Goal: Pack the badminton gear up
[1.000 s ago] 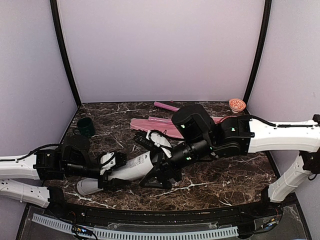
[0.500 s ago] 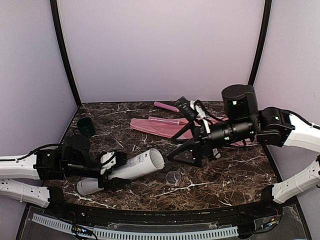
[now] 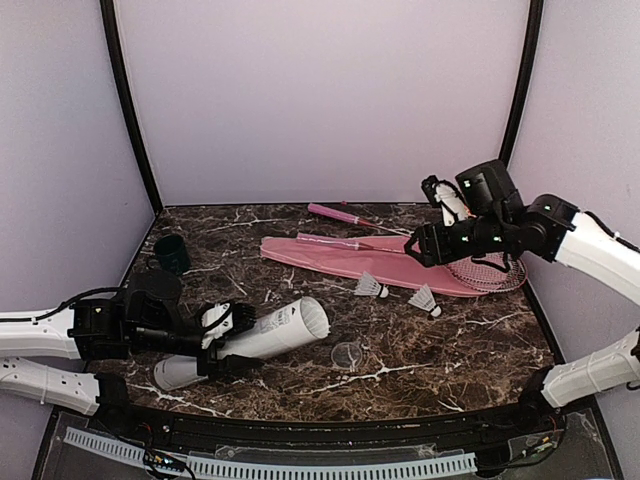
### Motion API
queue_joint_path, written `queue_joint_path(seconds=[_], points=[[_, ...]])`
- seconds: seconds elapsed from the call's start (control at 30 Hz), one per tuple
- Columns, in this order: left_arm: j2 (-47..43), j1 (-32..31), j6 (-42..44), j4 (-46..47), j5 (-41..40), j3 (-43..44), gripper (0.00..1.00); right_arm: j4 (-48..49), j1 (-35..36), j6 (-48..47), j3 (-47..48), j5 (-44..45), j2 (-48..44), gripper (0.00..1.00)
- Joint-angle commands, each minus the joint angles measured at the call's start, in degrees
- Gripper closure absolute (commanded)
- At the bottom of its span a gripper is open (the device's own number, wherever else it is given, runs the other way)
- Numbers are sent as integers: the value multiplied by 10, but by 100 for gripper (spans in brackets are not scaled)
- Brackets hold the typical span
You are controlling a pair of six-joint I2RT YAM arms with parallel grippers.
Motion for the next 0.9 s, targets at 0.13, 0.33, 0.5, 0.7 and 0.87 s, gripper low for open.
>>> queue_joint_path(seconds=[0.13,0.33,0.5,0.7,0.87], points=[[5,-2,-3,18,8,9,52,-41,-48,-27,1,123,108,36],[2,-2,-4,17,7,9,52,-8,-85,-37,-8,101,182,36],[1,-2,-4,15,8,9,52,43,-89,-47,-6,40,220,37],[8,-3,-3,16,9,9,52,81,-75,-24,42,-36,275,39],[12,-3,-2,16,9,10,52,73,-29,-1,105,0,345,31]])
